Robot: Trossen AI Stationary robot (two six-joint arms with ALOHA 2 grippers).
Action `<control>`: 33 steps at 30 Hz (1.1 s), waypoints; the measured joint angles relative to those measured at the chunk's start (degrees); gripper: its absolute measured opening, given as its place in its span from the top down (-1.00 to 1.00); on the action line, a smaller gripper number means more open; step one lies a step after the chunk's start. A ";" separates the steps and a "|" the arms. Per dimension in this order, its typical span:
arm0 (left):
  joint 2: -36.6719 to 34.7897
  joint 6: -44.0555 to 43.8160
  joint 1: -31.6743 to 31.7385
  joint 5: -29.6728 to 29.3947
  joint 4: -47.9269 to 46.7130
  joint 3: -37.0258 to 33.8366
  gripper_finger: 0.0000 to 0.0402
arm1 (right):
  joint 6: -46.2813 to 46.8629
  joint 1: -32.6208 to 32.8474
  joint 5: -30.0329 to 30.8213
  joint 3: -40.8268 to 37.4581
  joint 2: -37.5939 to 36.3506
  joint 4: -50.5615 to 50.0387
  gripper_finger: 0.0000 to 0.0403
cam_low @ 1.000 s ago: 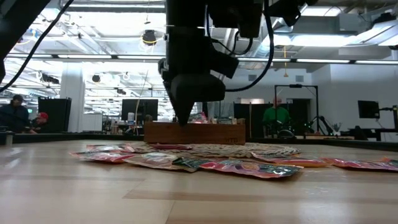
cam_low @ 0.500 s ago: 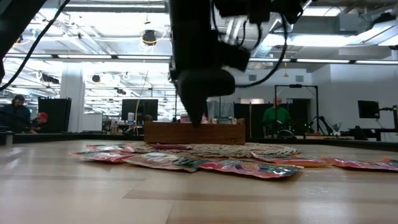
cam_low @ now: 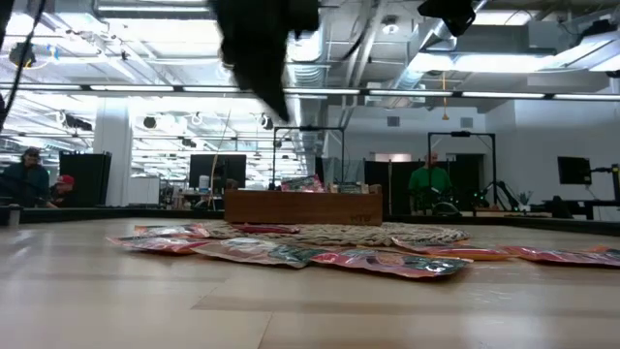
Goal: Pick & Place Tea
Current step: Put the red tea bag into the middle section of the wooden organizer
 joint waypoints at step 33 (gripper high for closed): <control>-0.12 -12.70 0.21 -7.15 12.80 -15.75 0.27 | -0.76 -0.81 3.04 0.00 -0.01 -1.31 -0.11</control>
